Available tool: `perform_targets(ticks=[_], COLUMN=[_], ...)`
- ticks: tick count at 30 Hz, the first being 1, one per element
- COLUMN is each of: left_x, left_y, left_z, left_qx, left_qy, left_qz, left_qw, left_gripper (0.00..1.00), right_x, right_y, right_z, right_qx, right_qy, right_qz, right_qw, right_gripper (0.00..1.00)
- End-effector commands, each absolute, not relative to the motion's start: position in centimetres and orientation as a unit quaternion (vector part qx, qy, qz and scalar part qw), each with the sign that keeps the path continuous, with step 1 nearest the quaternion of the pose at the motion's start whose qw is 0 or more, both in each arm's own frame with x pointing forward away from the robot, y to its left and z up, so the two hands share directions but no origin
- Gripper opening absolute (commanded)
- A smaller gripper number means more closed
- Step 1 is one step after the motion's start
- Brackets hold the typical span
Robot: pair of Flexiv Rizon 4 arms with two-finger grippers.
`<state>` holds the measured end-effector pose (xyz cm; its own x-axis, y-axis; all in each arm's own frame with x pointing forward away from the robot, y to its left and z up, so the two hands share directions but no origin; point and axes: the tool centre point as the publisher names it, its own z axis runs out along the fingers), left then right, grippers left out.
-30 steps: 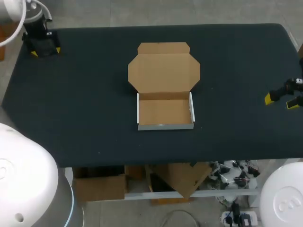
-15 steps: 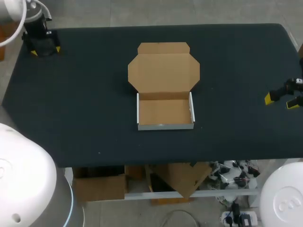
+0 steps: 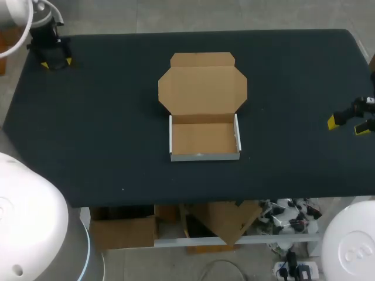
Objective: Assemble the packaging by folding the flat box into shape, placing the metal phone stand inside, and closing the box properly
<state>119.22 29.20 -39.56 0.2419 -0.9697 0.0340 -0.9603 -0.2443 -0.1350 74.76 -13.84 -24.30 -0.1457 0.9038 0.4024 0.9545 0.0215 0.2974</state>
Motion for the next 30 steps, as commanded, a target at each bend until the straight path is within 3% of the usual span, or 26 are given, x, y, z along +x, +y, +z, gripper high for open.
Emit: perform_targets(ticks=[1,10,12,14,24,25,30], left_x=[119.91,119.88,119.87,119.87,119.97,119.99,120.09], left_y=[29.29,29.36,29.37,29.39,29.48,29.48,29.47], left_z=[-39.73,-39.76,-39.76,-39.76,-39.75,-39.75,-39.76], left_qx=[-0.788,-0.788,-0.788,-0.788,-0.789,-0.788,-0.789], left_qy=[0.613,0.612,0.612,0.612,0.612,0.612,0.611], left_qz=[-0.050,-0.050,-0.051,-0.051,-0.050,-0.050,-0.048], left_qw=[0.038,0.037,0.037,0.037,0.037,0.037,0.039], left_gripper=[0.63,0.64,0.67,0.78,0.73,0.71,0.27], right_x=[74.69,74.69,74.69,74.69,74.69,74.69,74.69], right_y=[-13.87,-13.87,-13.87,-13.87,-13.87,-13.87,-13.87], right_z=[-24.25,-24.25,-24.25,-24.25,-24.25,-24.25,-24.25], right_qx=[-0.652,-0.652,-0.652,-0.652,-0.652,-0.652,-0.652], right_qy=[-0.713,-0.713,-0.713,-0.713,-0.713,-0.713,-0.713], right_qz=[-0.254,-0.254,-0.254,-0.254,-0.254,-0.254,-0.254], right_qw=[0.050,0.050,0.050,0.050,0.050,0.050,0.050], right_gripper=[1.00,1.00,1.00,1.00,1.00,1.00,1.00])
